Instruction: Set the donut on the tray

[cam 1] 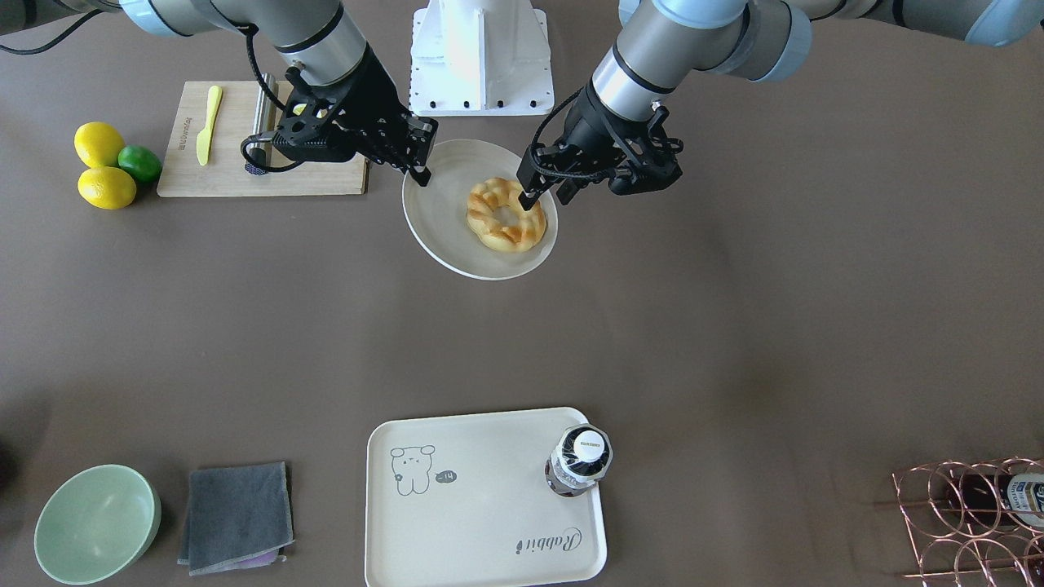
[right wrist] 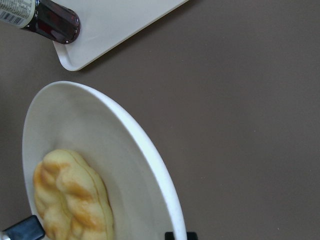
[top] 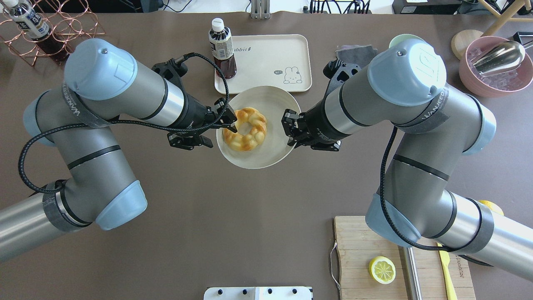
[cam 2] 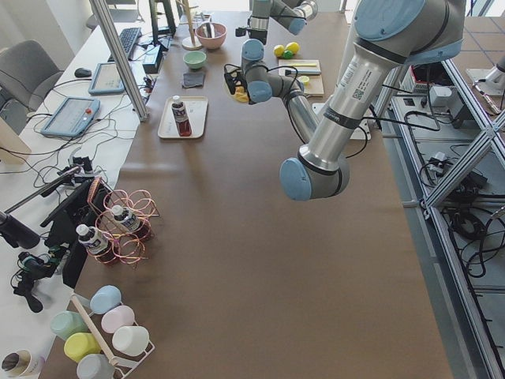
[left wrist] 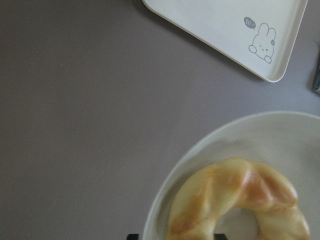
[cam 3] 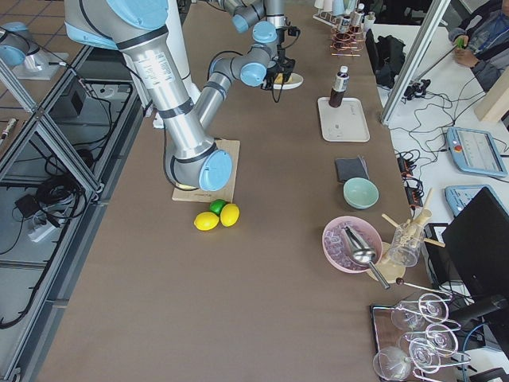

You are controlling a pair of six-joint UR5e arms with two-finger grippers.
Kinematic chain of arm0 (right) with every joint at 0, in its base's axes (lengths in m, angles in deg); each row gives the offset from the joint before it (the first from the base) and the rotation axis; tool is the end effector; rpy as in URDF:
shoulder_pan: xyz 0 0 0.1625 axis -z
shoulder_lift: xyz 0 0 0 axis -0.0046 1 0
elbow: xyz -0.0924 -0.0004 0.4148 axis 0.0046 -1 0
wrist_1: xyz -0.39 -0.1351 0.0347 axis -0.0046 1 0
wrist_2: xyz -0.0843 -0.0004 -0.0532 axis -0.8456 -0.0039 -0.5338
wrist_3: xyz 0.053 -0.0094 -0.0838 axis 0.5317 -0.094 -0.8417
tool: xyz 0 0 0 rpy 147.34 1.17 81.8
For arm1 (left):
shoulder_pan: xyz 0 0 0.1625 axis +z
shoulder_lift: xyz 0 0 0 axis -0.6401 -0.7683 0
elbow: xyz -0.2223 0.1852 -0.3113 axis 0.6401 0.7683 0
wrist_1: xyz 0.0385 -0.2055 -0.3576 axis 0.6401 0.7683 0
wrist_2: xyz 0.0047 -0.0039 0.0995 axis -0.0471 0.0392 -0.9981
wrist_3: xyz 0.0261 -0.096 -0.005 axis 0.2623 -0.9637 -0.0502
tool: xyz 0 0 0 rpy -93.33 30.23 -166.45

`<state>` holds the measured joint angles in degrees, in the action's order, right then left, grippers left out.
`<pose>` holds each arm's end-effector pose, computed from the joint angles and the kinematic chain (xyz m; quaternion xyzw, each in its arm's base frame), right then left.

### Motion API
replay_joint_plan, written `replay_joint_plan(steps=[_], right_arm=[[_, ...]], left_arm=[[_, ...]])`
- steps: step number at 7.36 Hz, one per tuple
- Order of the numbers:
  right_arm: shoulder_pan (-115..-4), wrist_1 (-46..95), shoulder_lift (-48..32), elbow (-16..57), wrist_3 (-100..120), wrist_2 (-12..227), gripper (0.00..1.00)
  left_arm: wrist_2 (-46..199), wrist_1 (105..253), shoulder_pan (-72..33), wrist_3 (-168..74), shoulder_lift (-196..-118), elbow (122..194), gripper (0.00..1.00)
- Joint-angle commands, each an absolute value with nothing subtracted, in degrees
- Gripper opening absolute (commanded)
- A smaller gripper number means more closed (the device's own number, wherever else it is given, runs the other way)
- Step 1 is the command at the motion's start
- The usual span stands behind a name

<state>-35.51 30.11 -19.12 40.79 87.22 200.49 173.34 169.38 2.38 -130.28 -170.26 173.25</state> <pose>-0.4140 -0.4087 0.1575 -0.0468 -0.5360 0.1730 0.8250 0.4312 -0.4383 0.1649 -0.0627 0.5655 -0.1899 0.8002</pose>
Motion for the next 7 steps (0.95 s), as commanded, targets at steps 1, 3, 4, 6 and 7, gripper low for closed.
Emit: replay_joint_plan(steps=[1, 3, 4, 6, 7], right_arm=[[-35.59, 29.95, -19.09, 40.31, 92.51, 200.39, 0.00], [-37.25, 26.55, -19.00, 37.16, 97.42, 200.39, 0.00], [-38.31, 22.26, -18.91, 34.09, 102.42, 200.22, 0.00], [-40.77, 13.73, -19.00, 27.15, 112.36, 199.69, 0.00], [-41.04, 10.30, -19.61, 23.20, 115.27, 197.08, 0.00]], left_arm=[[173.90, 167.88, 0.70, -130.02, -167.27, 175.86, 0.97], [173.99, 167.88, -0.71, -129.58, -165.85, 176.75, 0.97], [174.34, 167.88, -2.37, -129.32, -164.36, 177.36, 0.97], [177.67, 167.88, -5.27, -125.73, -162.35, 177.71, 0.97], [179.08, 167.88, -6.60, -122.67, -160.24, 178.59, 0.97]])
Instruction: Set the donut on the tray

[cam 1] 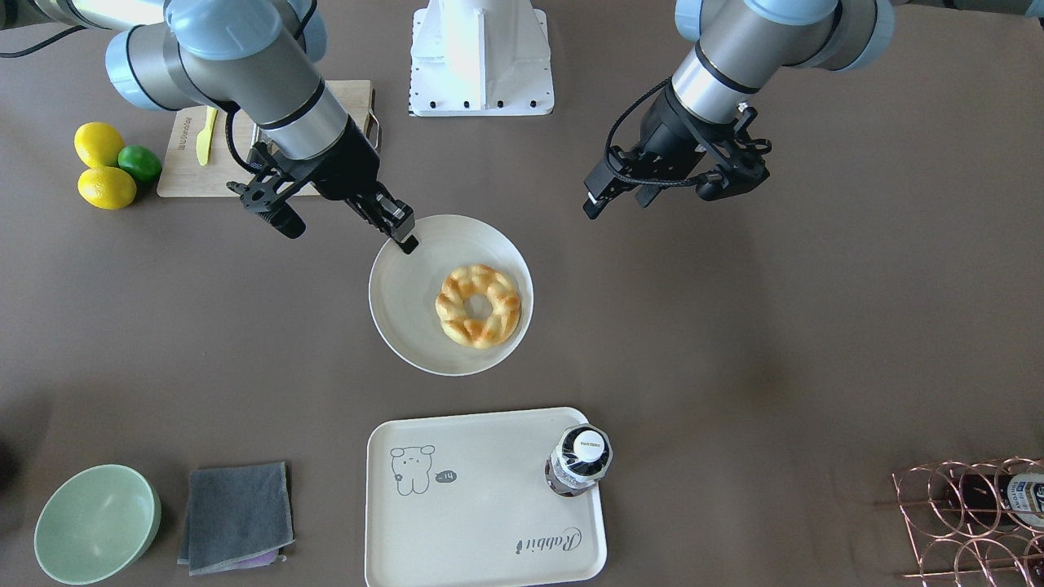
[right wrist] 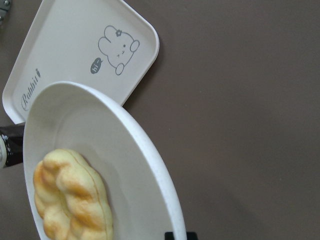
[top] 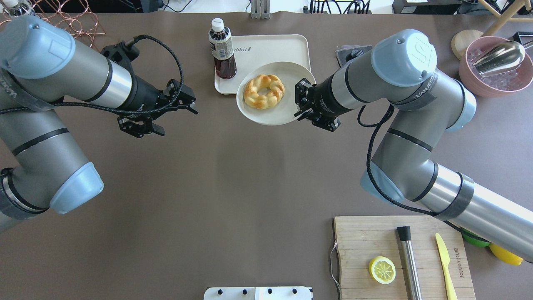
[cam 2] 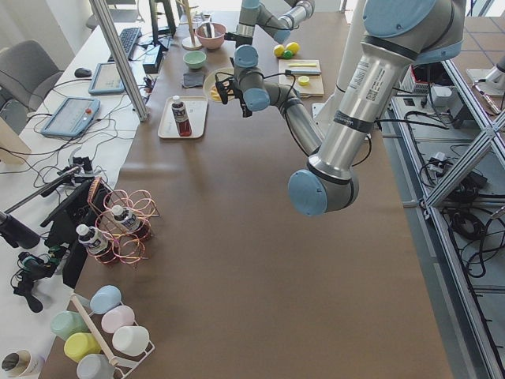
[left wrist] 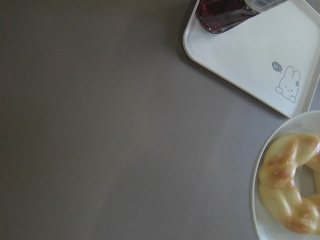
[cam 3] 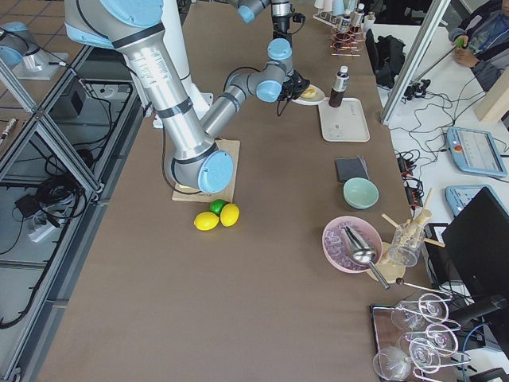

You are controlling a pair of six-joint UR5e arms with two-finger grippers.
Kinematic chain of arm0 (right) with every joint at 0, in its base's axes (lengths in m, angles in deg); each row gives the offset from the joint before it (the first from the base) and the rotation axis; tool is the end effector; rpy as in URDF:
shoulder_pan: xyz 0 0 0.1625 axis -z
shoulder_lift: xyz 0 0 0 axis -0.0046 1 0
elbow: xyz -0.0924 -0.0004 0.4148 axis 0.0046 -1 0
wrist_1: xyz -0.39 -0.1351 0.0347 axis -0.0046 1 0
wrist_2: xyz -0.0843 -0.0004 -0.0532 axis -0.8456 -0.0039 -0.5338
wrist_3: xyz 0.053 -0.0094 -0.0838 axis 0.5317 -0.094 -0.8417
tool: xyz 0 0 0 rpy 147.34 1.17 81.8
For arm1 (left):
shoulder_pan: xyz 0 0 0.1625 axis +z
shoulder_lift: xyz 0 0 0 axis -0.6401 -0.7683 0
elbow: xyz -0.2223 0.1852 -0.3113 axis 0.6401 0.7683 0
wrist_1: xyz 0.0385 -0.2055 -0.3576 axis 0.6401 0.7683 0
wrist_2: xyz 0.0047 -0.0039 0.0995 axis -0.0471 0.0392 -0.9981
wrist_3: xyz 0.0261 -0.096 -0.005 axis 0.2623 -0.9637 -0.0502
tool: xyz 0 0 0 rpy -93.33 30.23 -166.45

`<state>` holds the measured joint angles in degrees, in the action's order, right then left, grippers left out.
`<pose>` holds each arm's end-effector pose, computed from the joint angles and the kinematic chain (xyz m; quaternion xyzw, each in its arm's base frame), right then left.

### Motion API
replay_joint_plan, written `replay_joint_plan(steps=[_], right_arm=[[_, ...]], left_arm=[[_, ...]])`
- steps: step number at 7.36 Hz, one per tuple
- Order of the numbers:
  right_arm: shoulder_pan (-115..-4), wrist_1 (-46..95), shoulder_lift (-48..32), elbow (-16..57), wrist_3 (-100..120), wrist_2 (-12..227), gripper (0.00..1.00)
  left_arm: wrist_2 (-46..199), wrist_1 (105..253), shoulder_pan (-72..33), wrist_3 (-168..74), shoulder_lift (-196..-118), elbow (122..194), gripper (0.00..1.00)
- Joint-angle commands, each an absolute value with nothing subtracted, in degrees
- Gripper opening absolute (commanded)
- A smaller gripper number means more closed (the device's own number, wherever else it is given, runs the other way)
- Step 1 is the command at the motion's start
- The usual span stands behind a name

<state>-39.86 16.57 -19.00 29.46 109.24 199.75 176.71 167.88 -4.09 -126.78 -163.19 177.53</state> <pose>-0.4247 -0.4766 0.2048 -0.1192 -0.5373 0.3521 0.7571 0.3609 -0.4595 0.2114 -0.0525 0.5460 -0.2095 0.8095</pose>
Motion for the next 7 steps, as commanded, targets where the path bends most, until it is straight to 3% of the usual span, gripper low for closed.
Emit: replay_joint_plan(steps=[1, 4, 7], right_arm=[[-40.96, 7.92, -24.40, 15.77, 119.65, 193.75, 0.00], [-41.30, -1.48, -32.61, -2.63, 127.43, 187.30, 0.00], [-41.39, -1.69, -34.73, -8.47, 127.61, 184.13, 0.00]], left_arm=[[179.35, 167.88, -7.65, -120.90, -158.39, 179.47, 0.97], [179.44, 167.88, -11.60, -106.73, -147.88, 183.76, 0.97], [182.93, 167.88, -22.74, -67.27, -133.97, 182.21, 0.97]])
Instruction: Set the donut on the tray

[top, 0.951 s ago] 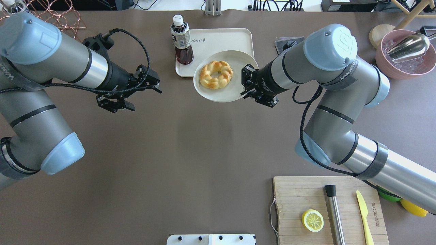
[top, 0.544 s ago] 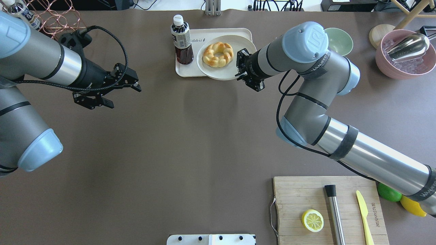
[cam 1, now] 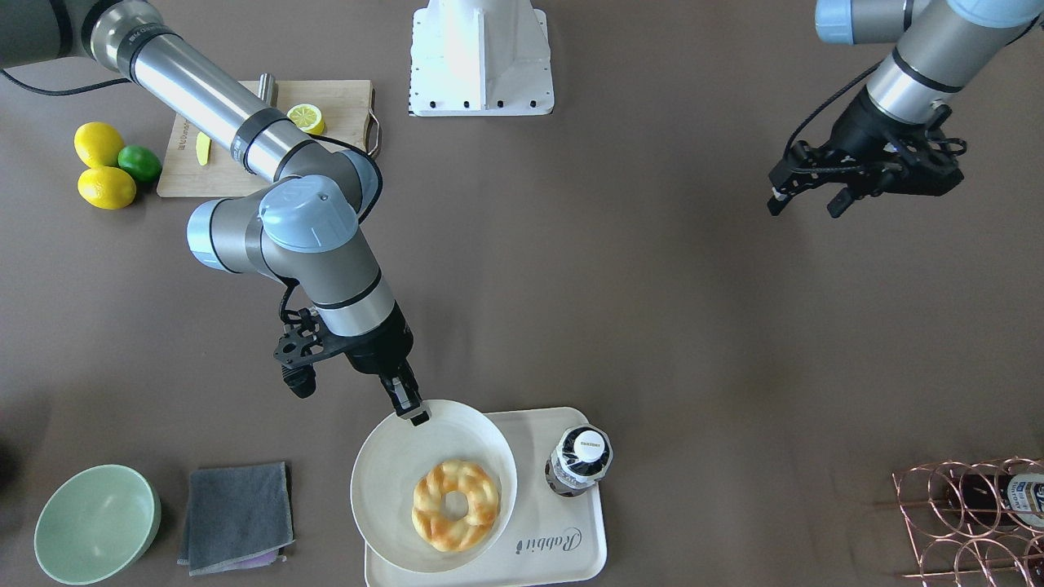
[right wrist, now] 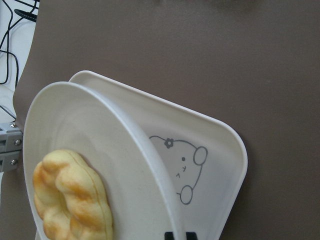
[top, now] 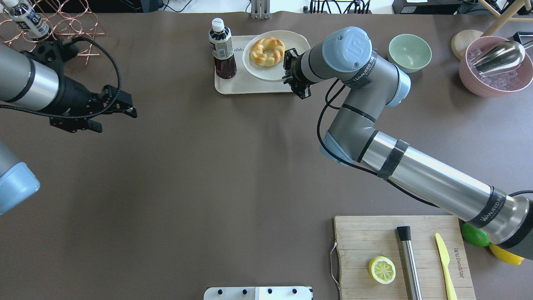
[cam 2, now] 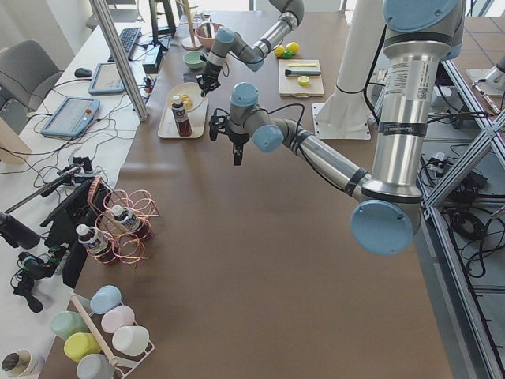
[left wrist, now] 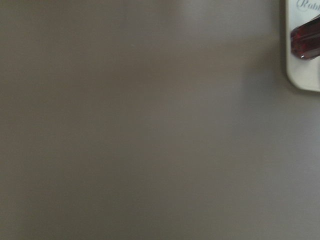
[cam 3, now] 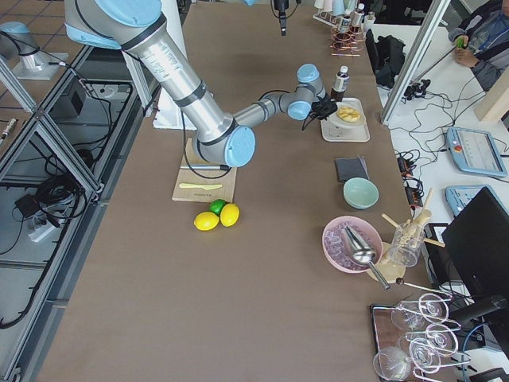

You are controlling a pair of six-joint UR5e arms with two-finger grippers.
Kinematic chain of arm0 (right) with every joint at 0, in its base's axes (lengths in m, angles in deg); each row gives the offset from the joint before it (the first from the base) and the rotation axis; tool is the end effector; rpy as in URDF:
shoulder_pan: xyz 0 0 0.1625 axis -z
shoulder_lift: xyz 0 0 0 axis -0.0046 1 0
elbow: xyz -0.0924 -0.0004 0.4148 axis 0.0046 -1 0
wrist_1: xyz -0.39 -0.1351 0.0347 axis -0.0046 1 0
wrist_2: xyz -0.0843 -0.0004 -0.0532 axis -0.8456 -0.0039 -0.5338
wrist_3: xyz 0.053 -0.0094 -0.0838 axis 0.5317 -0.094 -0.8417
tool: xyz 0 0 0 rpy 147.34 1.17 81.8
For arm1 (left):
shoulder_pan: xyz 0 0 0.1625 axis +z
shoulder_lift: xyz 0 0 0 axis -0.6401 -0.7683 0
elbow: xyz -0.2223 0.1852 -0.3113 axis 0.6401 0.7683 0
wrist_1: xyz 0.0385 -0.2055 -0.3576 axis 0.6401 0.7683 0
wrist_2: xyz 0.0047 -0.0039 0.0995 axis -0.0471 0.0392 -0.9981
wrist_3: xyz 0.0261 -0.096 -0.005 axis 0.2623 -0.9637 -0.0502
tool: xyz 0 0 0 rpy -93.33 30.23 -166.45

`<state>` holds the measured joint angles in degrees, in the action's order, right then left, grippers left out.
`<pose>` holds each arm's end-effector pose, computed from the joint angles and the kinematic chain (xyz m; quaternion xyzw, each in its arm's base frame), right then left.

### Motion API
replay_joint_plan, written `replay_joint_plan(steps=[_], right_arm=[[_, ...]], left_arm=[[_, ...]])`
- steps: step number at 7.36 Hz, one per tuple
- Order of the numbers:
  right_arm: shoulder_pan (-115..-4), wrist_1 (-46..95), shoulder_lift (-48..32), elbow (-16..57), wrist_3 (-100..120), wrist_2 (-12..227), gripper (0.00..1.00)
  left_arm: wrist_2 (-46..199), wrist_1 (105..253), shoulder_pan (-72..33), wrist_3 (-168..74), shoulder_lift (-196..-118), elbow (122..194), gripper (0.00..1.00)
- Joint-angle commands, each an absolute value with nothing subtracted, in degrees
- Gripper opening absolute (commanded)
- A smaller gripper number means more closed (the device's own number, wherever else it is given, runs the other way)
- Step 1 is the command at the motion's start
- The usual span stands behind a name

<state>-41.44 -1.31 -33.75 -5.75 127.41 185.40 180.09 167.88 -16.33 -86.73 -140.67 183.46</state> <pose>-0.5226 -0.6189 0.2622 -0.0917 -0.5078 0.5454 0.6604 0.2125 -0.4531 0.3773 0.0715 0.4560 -0.0425 0.8861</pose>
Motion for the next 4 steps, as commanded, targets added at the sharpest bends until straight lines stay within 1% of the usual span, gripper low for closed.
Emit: replay_joint_plan(steps=[1, 3, 4], right_arm=[[-41.05, -1.69, -34.73, -8.56, 128.48, 183.61, 0.00], [-39.73, -1.78, -35.25, -9.17, 130.05, 181.59, 0.00], [-38.77, -1.78, -36.13, -10.22, 133.20, 178.63, 0.00]], left_arm=[[183.13, 167.88, -24.43, -62.83, -133.77, 180.46, 0.97], [183.13, 167.88, -28.99, -50.18, -131.23, 177.81, 0.97], [183.13, 167.97, -29.63, -49.26, -130.26, 177.80, 0.97]])
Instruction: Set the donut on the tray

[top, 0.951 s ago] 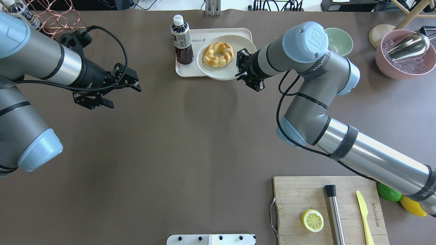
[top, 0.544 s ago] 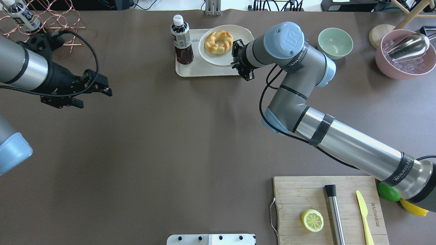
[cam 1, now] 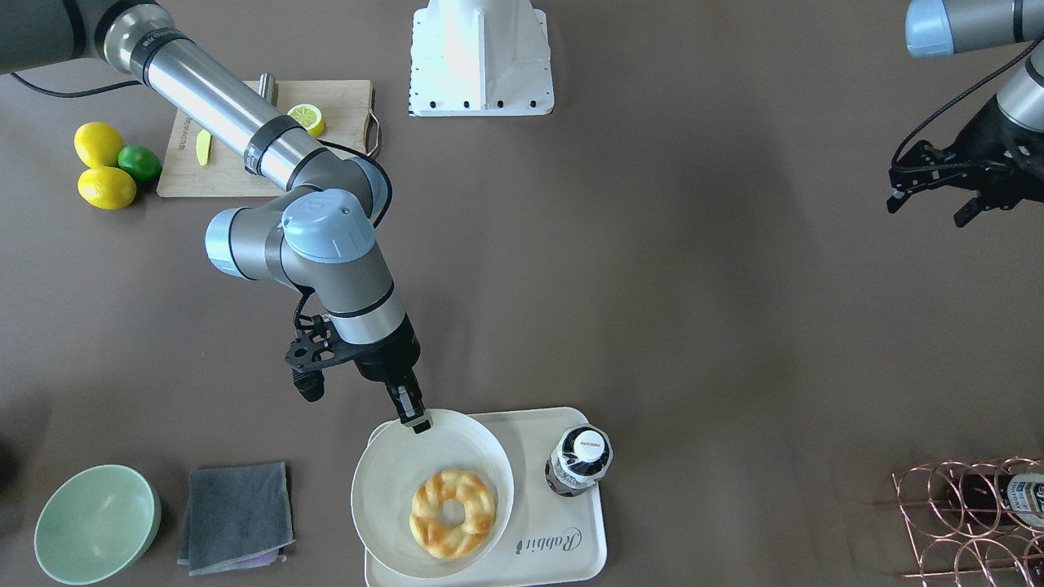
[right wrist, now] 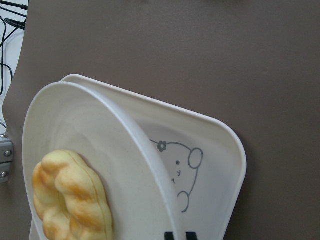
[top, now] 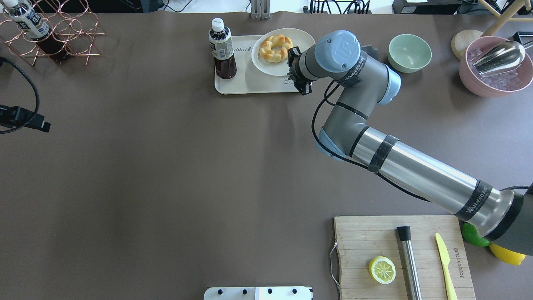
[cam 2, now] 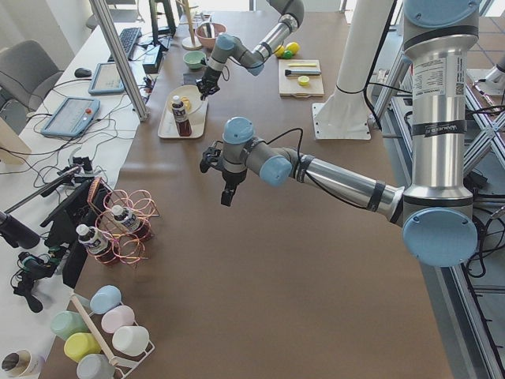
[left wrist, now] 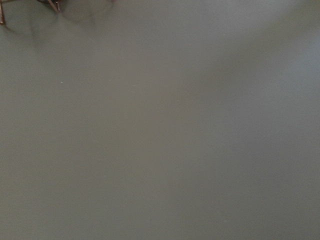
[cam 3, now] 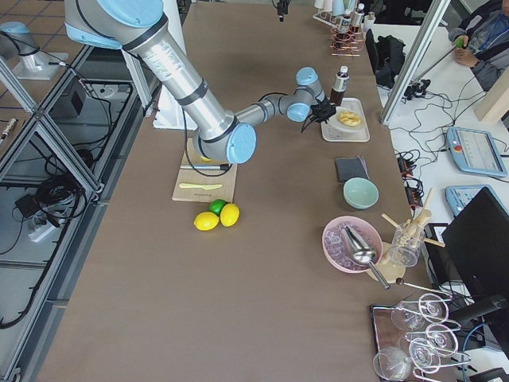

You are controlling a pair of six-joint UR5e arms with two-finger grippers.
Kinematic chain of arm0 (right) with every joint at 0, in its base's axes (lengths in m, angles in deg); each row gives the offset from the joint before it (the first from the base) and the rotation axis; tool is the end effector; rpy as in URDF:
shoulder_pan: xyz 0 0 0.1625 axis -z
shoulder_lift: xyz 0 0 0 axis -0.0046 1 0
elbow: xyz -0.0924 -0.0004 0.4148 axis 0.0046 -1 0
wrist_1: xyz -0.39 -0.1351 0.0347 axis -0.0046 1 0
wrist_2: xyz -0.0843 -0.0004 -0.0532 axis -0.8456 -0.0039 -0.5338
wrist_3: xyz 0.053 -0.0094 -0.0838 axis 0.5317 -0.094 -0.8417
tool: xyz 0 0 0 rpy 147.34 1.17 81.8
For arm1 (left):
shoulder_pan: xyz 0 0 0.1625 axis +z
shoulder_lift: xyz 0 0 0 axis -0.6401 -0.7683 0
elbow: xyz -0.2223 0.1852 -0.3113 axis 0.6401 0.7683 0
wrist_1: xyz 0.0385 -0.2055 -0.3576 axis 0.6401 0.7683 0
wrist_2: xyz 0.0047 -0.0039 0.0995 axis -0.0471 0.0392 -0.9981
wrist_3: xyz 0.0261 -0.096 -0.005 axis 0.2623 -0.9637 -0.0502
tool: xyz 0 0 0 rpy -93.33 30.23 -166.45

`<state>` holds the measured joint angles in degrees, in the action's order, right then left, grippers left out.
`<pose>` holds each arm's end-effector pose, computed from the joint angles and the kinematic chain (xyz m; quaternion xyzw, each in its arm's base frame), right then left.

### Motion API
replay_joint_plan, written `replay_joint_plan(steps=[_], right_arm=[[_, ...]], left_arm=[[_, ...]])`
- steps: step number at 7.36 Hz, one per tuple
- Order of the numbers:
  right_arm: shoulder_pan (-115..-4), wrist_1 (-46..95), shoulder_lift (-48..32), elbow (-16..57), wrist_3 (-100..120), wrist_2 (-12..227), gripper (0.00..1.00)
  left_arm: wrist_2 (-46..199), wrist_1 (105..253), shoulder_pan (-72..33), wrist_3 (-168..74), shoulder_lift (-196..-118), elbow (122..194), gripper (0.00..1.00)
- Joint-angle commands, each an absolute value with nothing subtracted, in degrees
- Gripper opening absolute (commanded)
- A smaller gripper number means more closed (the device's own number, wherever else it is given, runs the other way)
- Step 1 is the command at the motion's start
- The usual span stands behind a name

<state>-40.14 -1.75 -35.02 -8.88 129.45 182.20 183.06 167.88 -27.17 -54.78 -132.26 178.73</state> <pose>-0.5428 -0.6194 0.2709 -0.0826 -0.4966 0.5662 0.6526 0.1161 -0.4570 0.4859 0.1222 0.3902 0.0950 0.9076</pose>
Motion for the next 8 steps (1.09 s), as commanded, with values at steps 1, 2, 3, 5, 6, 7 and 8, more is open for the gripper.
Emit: replay_joint_plan(steps=[1, 2, 3, 5, 6, 7, 8], right_arm=[[-38.15, -1.78, -38.14, -13.02, 136.10, 176.25, 0.00], [-37.18, -1.78, -40.33, -15.31, 138.91, 173.87, 0.00], [-36.65, -1.78, -41.40, -17.33, 139.99, 172.20, 0.00], [-36.21, -1.69, -42.02, -18.23, 141.22, 171.13, 0.00], [-36.12, -1.78, -42.72, -19.19, 141.14, 170.78, 0.37], [-36.12, -1.60, -42.64, -19.29, 139.66, 170.34, 0.99], [-36.47, -1.25, -42.73, -18.85, 132.60, 170.68, 1.00]], left_arm=[[183.13, 167.97, -30.59, -47.86, -129.73, 177.54, 0.97], [183.22, 168.05, -32.00, -46.54, -128.33, 177.98, 0.97], [183.40, 168.23, -34.01, -46.44, -127.36, 178.50, 0.97], [183.75, 168.49, -34.29, -46.26, -126.39, 178.59, 0.97], [183.75, 168.49, -34.29, -45.91, -126.38, 178.59, 0.97], [184.27, 168.15, -34.29, -45.99, -126.38, 178.42, 0.97], [185.15, 168.06, -34.29, -45.91, -126.29, 177.98, 0.97]])
